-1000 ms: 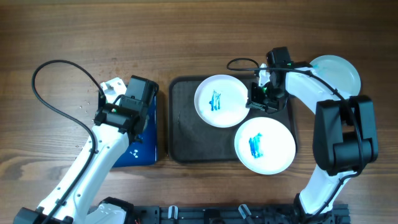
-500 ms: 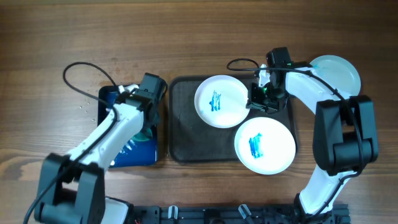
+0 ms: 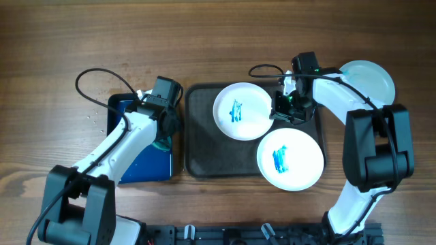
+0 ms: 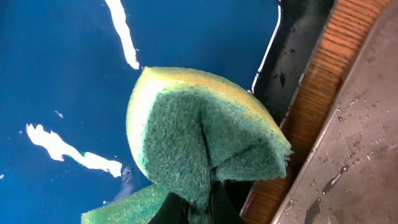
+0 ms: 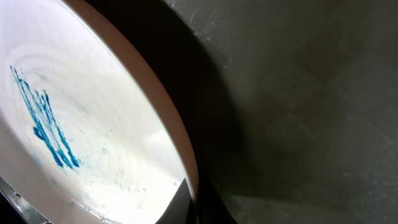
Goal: Clean dirty plates on tray and stack at the side
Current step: 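Lift the sponge with the left gripper and move it toward the plate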
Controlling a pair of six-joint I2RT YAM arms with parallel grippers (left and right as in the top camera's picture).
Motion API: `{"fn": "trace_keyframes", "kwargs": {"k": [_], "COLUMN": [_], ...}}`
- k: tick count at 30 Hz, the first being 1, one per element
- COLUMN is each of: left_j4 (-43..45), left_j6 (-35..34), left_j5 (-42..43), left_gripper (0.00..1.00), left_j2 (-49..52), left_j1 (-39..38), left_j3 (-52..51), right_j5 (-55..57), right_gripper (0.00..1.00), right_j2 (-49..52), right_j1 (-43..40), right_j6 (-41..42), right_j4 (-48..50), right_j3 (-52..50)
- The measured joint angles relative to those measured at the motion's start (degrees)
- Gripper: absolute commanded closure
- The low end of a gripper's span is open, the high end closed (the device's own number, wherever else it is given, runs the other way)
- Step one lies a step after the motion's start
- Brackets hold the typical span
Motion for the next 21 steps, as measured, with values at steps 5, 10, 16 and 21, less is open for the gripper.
{"fn": "trace_keyframes", "kwargs": {"k": [5, 10, 16, 21], "left_j4": [-0.02, 0.02, 0.46, 1.44], "left_j6": [0.68, 0.85, 1.03, 1.49], "left_j5": [2.4, 4.13, 5.66, 7.32], "left_gripper": [0.96, 0.96, 0.96, 0.96], "left_j2": [0.0, 0.0, 0.0, 0.0], "left_j1": [-0.02, -0.02, -0.02, -0.02], "left_j3": [0.0, 0.0, 0.0, 0.0], "right_j5": [0.02, 0.02, 0.0, 0.0], "right_gripper": [0.96, 0.96, 0.96, 0.96], "right_j2": [0.0, 0.0, 0.0, 0.0], "right_j1": [0.0, 0.0, 0.0, 0.0], "right_j6": [0.0, 0.0, 0.0, 0.0], "right_j4": [0.0, -0.02, -0.07, -0.11], "right_j3": [-0.02, 0.0, 0.0, 0.0]}}
